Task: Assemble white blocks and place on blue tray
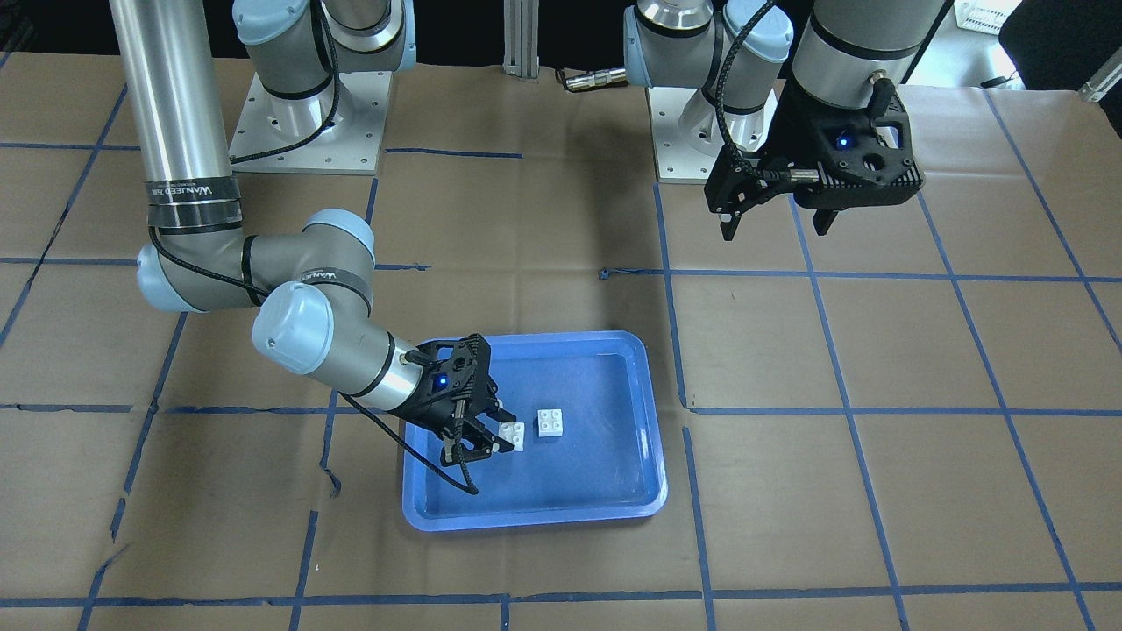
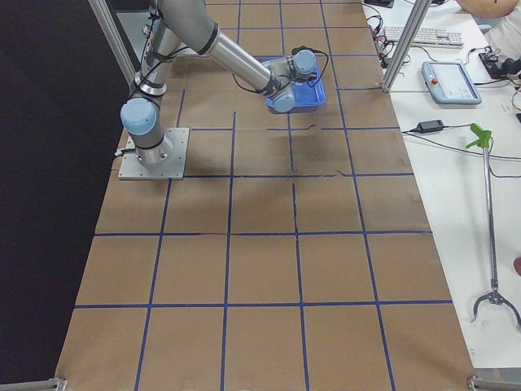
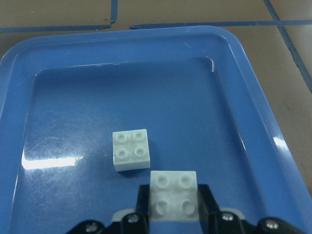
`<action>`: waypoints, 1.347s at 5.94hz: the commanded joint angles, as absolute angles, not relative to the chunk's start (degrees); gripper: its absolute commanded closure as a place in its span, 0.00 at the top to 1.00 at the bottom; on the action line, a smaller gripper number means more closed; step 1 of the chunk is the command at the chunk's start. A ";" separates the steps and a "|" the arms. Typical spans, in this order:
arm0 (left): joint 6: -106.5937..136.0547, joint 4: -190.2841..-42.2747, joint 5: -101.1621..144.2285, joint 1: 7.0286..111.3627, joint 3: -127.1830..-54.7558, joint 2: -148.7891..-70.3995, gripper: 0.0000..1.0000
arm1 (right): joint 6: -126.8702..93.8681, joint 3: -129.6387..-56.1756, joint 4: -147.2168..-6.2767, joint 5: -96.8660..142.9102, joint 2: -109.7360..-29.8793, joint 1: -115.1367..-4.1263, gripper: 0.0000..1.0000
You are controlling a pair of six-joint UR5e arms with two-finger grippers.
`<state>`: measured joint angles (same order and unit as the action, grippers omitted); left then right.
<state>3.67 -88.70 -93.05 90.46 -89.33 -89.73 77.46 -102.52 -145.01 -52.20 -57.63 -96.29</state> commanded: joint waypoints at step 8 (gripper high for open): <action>3.78 -88.59 -93.25 90.70 -89.82 -89.47 1.00 | 77.34 -104.15 -145.37 -52.82 -56.87 -98.44 0.35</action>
<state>3.76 -88.59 -93.25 90.68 -89.79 -89.52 77.41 -104.15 -145.37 -52.82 -56.88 -98.37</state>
